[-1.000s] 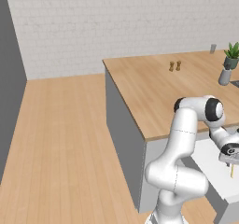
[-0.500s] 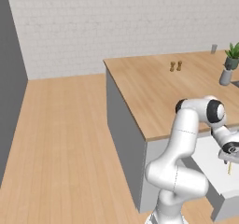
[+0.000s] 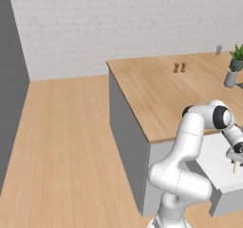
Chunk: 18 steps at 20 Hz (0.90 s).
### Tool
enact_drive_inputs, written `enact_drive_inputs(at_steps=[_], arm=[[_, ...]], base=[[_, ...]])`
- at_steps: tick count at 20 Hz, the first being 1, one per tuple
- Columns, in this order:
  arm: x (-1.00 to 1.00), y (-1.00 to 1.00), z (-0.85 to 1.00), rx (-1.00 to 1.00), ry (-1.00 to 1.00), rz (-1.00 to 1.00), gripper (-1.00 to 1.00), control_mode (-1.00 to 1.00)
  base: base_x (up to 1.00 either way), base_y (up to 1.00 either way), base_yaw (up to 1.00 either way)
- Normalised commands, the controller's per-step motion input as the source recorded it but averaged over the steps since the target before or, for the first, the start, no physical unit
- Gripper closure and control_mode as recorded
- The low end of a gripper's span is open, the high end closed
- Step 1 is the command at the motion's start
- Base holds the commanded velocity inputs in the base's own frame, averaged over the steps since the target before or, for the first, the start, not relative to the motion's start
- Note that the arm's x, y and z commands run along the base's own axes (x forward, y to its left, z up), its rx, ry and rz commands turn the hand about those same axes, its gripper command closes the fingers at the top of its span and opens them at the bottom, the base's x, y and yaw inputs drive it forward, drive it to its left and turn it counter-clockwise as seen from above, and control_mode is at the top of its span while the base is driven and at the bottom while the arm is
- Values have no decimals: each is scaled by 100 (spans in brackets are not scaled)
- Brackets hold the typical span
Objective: Take a straw from the drawer in front and place it inside the glass cup on the dining counter.
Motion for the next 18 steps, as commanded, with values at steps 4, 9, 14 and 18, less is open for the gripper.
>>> enact_drive_inputs(at_steps=[4,9,14,18], arm=[[23,0,-95,-6,5,-15,100,-100],[18,0,-100,-12,13,-18,100,-100],[4,-1,-100,-17,17,-22,100,-100],[-4,7,-100,-20,16,-31,100,-100]], base=[[0,0,0],[0,0,0],[0,0,0],[0,0,0]])
